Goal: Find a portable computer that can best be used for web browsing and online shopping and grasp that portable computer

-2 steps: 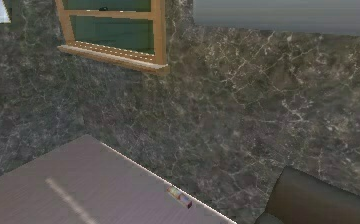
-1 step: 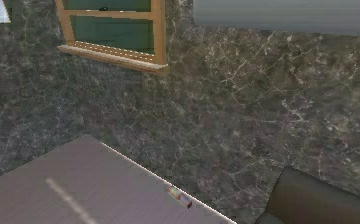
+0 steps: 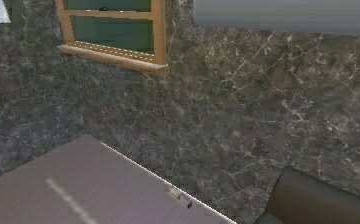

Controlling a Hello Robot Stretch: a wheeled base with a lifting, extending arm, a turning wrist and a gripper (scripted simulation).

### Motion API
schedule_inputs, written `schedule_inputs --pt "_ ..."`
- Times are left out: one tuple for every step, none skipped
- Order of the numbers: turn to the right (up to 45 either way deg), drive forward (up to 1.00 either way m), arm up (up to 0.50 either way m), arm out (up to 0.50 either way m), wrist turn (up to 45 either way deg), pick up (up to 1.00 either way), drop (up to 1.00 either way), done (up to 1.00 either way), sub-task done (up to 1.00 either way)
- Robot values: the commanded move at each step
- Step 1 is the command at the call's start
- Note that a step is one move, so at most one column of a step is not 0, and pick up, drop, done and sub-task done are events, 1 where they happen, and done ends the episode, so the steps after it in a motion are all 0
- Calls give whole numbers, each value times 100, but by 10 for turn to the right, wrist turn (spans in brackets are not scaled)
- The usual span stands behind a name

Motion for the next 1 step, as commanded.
schedule_inputs --pt "0 0 -30 0 0 0 0 0 0"
